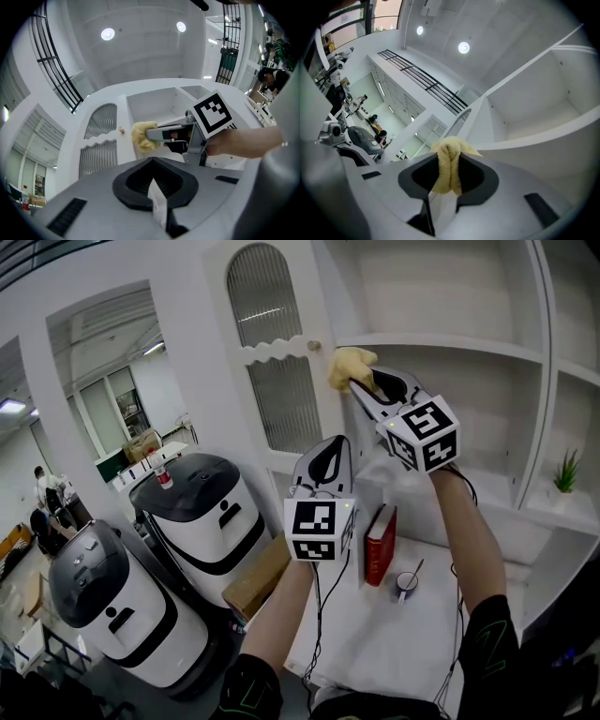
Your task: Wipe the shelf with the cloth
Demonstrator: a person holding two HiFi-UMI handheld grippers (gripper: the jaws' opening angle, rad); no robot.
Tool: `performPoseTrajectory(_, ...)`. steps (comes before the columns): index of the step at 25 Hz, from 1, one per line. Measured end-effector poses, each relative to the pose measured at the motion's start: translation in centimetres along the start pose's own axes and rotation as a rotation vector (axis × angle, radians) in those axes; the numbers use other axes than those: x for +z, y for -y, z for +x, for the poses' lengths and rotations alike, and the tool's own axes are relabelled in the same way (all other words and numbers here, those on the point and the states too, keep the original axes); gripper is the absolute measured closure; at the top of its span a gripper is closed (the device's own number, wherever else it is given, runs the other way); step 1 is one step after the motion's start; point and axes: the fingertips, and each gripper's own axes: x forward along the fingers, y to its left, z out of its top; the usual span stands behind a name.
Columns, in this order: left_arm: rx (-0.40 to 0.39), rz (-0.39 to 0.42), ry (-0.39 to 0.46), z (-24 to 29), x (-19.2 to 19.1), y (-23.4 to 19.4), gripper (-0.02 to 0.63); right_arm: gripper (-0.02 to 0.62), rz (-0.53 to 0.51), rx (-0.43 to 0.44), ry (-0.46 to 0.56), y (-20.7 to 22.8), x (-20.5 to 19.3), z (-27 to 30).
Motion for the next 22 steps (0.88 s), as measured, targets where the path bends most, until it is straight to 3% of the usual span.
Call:
performPoseTrajectory(11,-0.022,-0.002,-0.023,0.8,-1.3,0.9,0.607,0.486,0.067,-0.184,-0.186,5.2,-7.6,-0.4)
performPoseTrajectory(22,0.012,-0.005,-0.045,1.0,-2.9,0.4,0.607,0.487,0.031,-0.212,-0.354,6.0,-13.7,2.8)
